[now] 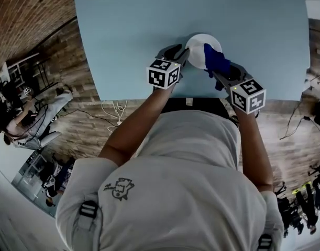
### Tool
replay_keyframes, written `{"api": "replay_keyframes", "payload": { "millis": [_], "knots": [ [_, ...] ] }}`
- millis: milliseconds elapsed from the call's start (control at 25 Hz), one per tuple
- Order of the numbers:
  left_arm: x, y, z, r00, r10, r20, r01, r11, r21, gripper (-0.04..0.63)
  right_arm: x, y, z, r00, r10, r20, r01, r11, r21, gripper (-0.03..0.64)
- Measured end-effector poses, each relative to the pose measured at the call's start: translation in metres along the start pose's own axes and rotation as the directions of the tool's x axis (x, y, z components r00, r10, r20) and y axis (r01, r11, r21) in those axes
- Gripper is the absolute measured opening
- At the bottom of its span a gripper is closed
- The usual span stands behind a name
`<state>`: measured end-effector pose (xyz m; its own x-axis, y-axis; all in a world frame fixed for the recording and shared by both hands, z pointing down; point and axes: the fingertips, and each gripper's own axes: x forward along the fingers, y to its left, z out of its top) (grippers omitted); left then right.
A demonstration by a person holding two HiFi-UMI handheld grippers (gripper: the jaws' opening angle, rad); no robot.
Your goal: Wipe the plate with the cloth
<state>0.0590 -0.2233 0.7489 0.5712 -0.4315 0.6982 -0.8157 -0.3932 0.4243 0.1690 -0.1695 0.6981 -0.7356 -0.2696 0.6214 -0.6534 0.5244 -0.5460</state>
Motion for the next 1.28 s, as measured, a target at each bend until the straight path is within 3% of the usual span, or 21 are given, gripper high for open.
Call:
{"api": "replay_keyframes", "payload": {
  "millis": [320, 480, 680, 840, 1080, 1280],
  "knots": [
    [-0.073, -0.031, 0.048, 0.984, -0.097, 0.147, 0.073, 0.984, 0.165, 0.107, -0.029, 0.053, 0.034, 0.978, -0.093, 0.188, 0.112, 0.989, -0.098, 0.137],
    [-0.125, -0.059, 0.060, 0.961, -0.173, 0.214, 0.114, 0.958, 0.265, 0.020, -0.047, 0.093, 0.043, 0.953, -0.123, 0.277, 0.165, 0.977, -0.135, 0.137],
    [-0.191, -0.083, 0.090, 0.905, -0.293, 0.309, 0.167, 0.911, 0.376, 0.006, -0.064, 0.134, 0.074, 0.903, -0.147, 0.404, 0.230, 0.960, -0.163, 0.137],
    [-0.242, -0.098, 0.106, 0.841, -0.407, 0.357, 0.267, 0.885, 0.381, 0.008, -0.079, 0.171, 0.095, 0.850, -0.159, 0.502, 0.292, 0.936, -0.198, 0.137],
    [-0.306, -0.137, 0.088, 0.767, -0.485, 0.421, 0.310, 0.854, 0.418, 0.008, -0.116, 0.240, 0.081, 0.748, -0.129, 0.651, 0.365, 0.899, -0.241, 0.137],
    [-0.329, -0.159, 0.084, 0.744, -0.492, 0.452, 0.281, 0.844, 0.456, 0.006, -0.132, 0.267, 0.080, 0.724, -0.094, 0.683, 0.381, 0.881, -0.283, 0.137]
  ]
}}
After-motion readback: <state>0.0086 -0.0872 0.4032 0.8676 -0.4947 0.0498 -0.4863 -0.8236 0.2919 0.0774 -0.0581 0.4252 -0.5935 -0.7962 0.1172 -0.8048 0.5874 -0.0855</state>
